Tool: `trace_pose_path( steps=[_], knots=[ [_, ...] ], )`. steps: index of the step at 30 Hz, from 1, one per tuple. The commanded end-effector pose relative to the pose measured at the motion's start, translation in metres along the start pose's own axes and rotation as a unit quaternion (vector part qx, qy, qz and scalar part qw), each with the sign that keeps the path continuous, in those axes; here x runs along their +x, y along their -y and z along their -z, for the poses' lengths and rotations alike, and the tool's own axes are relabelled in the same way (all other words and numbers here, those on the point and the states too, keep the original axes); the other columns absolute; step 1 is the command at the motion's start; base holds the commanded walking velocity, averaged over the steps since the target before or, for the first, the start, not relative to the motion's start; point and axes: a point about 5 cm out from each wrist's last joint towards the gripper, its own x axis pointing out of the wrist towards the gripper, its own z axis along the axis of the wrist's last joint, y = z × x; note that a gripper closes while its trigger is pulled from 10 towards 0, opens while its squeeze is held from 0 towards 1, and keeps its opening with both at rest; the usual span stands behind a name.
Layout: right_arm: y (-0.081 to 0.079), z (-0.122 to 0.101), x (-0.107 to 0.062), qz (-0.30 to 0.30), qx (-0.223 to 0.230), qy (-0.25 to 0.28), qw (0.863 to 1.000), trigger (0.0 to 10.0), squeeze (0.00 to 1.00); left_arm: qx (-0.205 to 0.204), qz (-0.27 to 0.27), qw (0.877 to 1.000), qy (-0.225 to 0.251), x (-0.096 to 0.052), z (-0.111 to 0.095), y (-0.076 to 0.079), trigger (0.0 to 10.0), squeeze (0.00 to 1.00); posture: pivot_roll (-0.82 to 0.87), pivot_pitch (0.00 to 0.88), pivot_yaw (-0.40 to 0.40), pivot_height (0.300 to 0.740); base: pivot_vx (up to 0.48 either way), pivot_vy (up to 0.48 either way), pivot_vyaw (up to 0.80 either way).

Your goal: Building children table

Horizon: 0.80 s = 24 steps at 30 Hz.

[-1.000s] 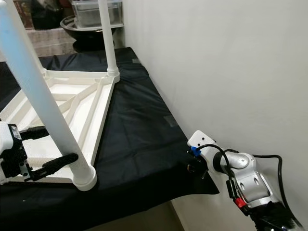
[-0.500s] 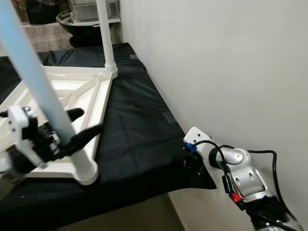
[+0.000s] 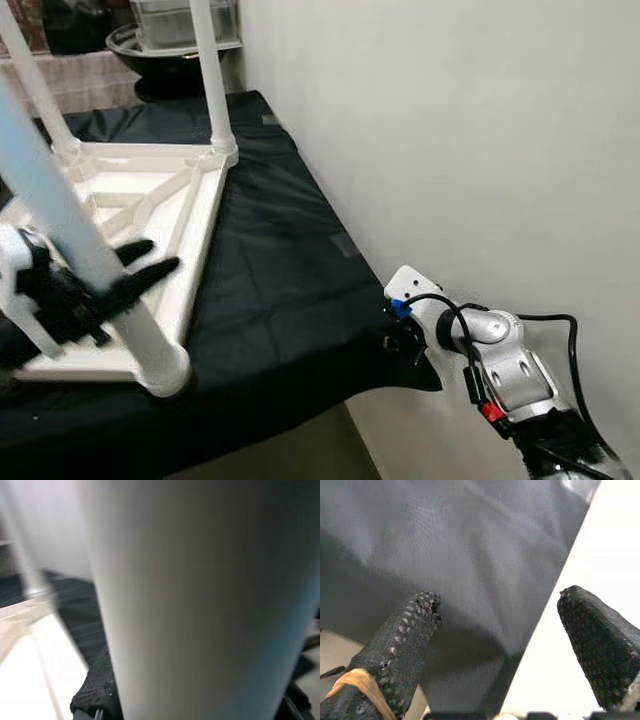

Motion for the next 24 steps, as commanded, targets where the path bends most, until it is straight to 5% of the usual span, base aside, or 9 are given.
trace_pose_path(
  steps=[1,4,5,9,11,12,17,18,24],
  knots=[
    [0.001,0.000,0.000,0.001,-0.007,-0.002,1.000,10.0,0.36,0.057,-0.176,0.982,-0.020,-0.021,-0.005,-0.049,0.0,0.00,-0.06,0.097,-0.072,0.740,0.000,0.000,0.00],
    [0.001,-0.002,0.002,-0.003,-0.009,0.000,1.000,10.0,0.36,0.112,-0.293,0.949,-0.023,-0.043,-0.017,-0.085,0.0,0.00,-0.05,0.096,-0.080,0.740,0.000,0.000,0.00],
    [0.001,-0.002,0.002,-0.003,-0.009,0.000,1.000,10.0,0.36,0.112,-0.293,0.949,-0.023,-0.043,-0.017,-0.085,0.0,0.00,-0.05,0.096,-0.080,0.740,0.000,0.000,0.00],
    [0.000,-0.004,0.005,-0.009,-0.012,0.002,1.000,10.0,0.36,0.159,-0.387,0.907,-0.041,-0.060,-0.025,-0.110,0.1,0.00,-0.05,0.093,-0.079,0.740,0.000,0.000,0.00],
    [0.000,-0.004,0.005,-0.008,-0.012,0.002,1.000,10.0,0.36,0.159,-0.403,0.900,-0.042,-0.061,-0.025,-0.113,0.0,0.00,-0.05,0.093,-0.078,0.740,0.000,0.000,0.00],
    [0.000,-0.004,0.004,-0.008,-0.013,0.001,1.000,10.0,0.36,0.151,-0.418,0.895,-0.041,-0.062,-0.023,-0.115,1.5,0.00,-0.06,0.093,-0.077,0.740,0.000,0.000,0.00],
    [0.001,-0.001,0.003,-0.007,-0.012,-0.002,1.000,10.0,0.36,0.143,-0.453,0.879,-0.045,-0.067,-0.019,-0.118,3.6,0.00,-0.06,0.094,-0.080,0.740,0.000,0.000,0.00],
    [0.000,-0.001,0.003,-0.009,-0.012,-0.003,1.000,10.0,0.36,0.138,-0.464,0.874,-0.046,-0.069,-0.017,-0.119,10.0,0.00,-0.06,0.092,-0.082,0.740,0.000,0.000,0.00],
    [-0.003,-0.003,0.006,-0.015,-0.014,-0.001,1.000,10.0,0.36,0.121,-0.461,0.878,-0.036,-0.060,-0.012,-0.119,10.0,0.00,-0.05,0.096,-0.083,0.740,0.000,0.000,0.00]
  ],
)
